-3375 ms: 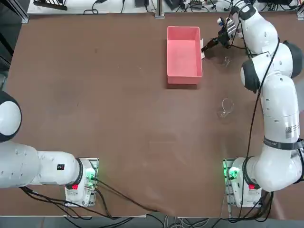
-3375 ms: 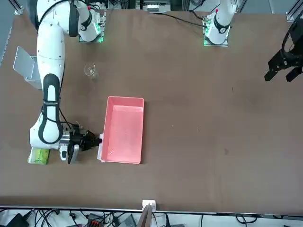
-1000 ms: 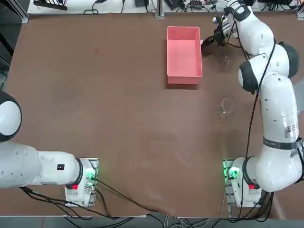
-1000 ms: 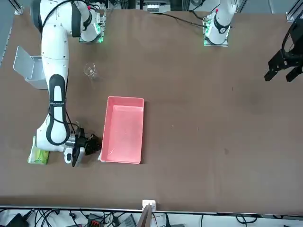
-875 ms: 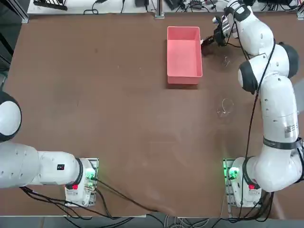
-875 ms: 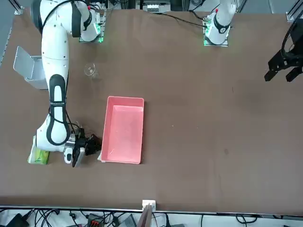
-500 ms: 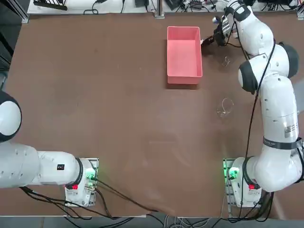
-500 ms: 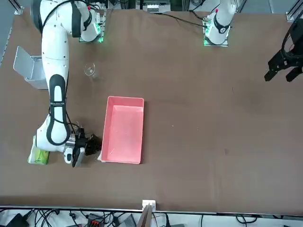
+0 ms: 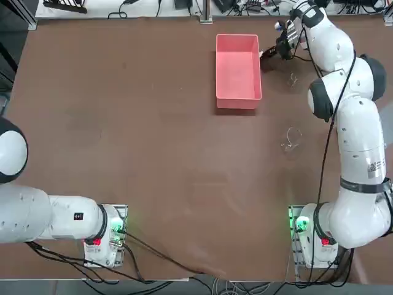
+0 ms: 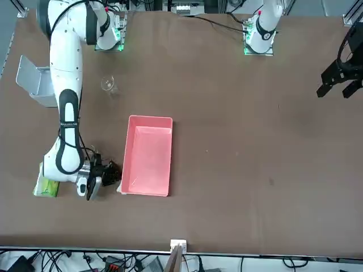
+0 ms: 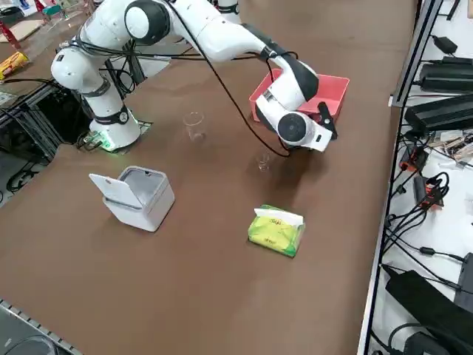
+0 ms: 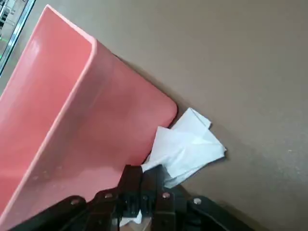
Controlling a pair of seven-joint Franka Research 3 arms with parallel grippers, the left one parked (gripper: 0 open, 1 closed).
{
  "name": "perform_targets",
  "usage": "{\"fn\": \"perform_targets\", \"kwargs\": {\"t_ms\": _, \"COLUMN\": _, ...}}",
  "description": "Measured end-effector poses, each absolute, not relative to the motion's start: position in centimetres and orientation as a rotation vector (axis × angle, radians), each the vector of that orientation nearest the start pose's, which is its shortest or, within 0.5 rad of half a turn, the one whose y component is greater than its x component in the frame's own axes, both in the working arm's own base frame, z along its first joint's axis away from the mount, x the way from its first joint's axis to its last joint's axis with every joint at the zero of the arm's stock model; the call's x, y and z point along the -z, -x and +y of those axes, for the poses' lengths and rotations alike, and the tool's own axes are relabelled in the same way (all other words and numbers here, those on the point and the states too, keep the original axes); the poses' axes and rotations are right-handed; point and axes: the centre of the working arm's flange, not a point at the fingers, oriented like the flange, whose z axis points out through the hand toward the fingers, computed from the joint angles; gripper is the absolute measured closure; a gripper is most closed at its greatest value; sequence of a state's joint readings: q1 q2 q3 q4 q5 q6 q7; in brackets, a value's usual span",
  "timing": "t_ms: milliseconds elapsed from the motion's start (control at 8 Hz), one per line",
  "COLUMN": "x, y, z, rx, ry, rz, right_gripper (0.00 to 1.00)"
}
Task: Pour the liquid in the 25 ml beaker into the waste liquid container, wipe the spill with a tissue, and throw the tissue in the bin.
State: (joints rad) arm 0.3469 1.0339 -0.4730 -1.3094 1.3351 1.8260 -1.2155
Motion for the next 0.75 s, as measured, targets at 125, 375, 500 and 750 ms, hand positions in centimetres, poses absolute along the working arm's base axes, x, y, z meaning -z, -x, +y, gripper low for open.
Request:
{"fn": "perform_targets", "kwargs": {"t_ms": 125, "x": -14.5, "y": -72.1, "z": 6.9, "rx": 0.267, "ry": 2.231, "rz": -0.681, "right_gripper": 0.97}}
{"fn": "perform_targets", "kwargs": {"t_ms": 375, "x": -15.2, "y": -72.4, "z": 5.9, "rx": 0.264, "ry": 2.232, "rz": -0.694, "right_gripper": 0.97}}
{"fn": "perform_targets", "kwargs": {"t_ms": 500, "x": -16.0, "y": -72.6, "z": 4.6, "rx": 0.252, "ry": 2.236, "rz": -0.711, "right_gripper": 0.97}}
{"fn": "perform_targets", "kwargs": {"t_ms": 750, "x": -19.0, "y": -72.7, "z": 1.4, "rx": 0.205, "ry": 2.246, "rz": -0.767, "right_gripper": 0.98}}
